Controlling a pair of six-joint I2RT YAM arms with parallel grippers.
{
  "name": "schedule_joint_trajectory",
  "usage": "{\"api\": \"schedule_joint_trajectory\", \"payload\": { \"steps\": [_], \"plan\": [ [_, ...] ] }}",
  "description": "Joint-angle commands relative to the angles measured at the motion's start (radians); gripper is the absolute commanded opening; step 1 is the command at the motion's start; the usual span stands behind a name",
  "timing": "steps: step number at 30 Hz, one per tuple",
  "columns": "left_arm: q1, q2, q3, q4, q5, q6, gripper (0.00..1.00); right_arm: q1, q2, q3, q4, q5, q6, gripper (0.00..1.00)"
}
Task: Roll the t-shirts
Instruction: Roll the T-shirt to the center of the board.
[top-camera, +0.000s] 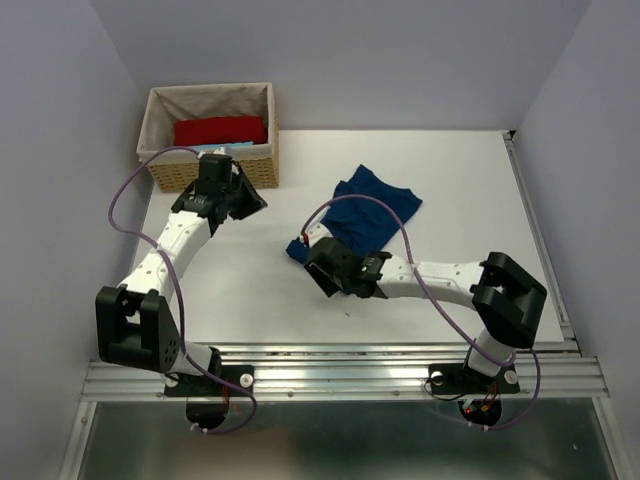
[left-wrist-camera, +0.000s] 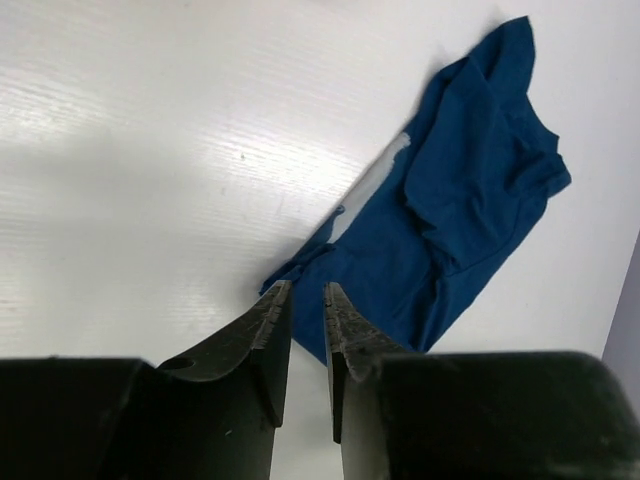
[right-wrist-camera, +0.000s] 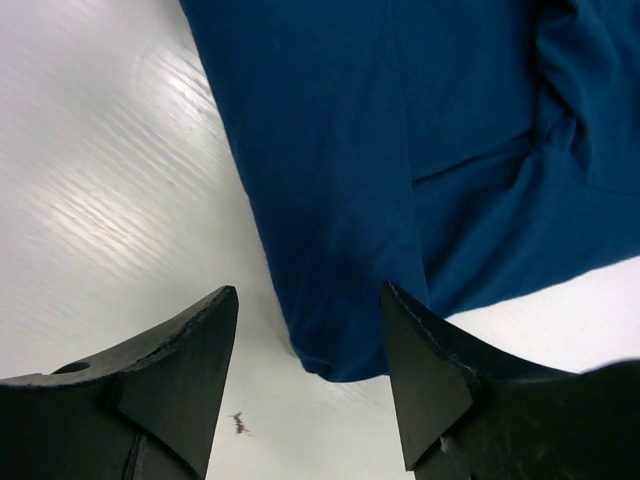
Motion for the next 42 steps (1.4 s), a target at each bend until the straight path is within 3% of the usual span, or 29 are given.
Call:
{"api": "schedule_joint_trajectory", "payload": {
  "steps": [1,4,8,11,17,19,20,22,27,30,34,42],
  "plan": [
    [0.025,-0.050,-0.062,-0.035,0.013,-0.005,0.31,0.034,0.027,0.041,-0.001,0.167,-0.084,0.65],
    [0.027,-0.054,-0.108,-0.019,0.028,-0.013,0.34,0.057,0.059,0.038,0.019,0.179,-0.104,0.65],
    [0.027,-0.064,-0.148,-0.004,0.041,-0.028,0.51,0.079,0.090,0.027,0.042,0.196,-0.121,0.65],
    [0.027,-0.073,-0.174,0.010,0.042,-0.040,0.59,0.079,0.113,0.013,0.069,0.210,-0.135,0.64],
    [0.029,-0.079,-0.203,0.024,0.053,-0.049,0.61,0.097,0.153,-0.040,0.146,0.249,-0.149,0.63],
    [0.027,-0.079,-0.221,0.035,0.061,-0.055,0.61,0.097,0.165,-0.062,0.180,0.270,-0.149,0.57],
    [0.027,-0.079,-0.229,0.042,0.077,-0.062,0.62,0.097,0.168,-0.070,0.192,0.288,-0.149,0.46],
    [0.027,-0.085,-0.254,0.076,0.100,-0.075,0.66,0.097,0.171,-0.083,0.224,0.298,-0.149,0.33],
    [0.012,-0.102,-0.375,0.203,0.200,-0.160,0.84,0.097,0.150,-0.082,0.261,0.258,-0.149,0.07],
    [-0.020,-0.097,-0.416,0.257,0.217,-0.198,0.92,0.097,0.121,-0.090,0.277,0.212,-0.149,0.01],
    [-0.053,-0.073,-0.482,0.355,0.231,-0.244,0.98,0.097,0.087,-0.100,0.286,0.163,-0.150,0.01],
    [-0.060,-0.021,-0.559,0.602,0.280,-0.303,0.99,0.074,0.023,-0.119,0.286,0.043,-0.128,0.01]
  ]
}}
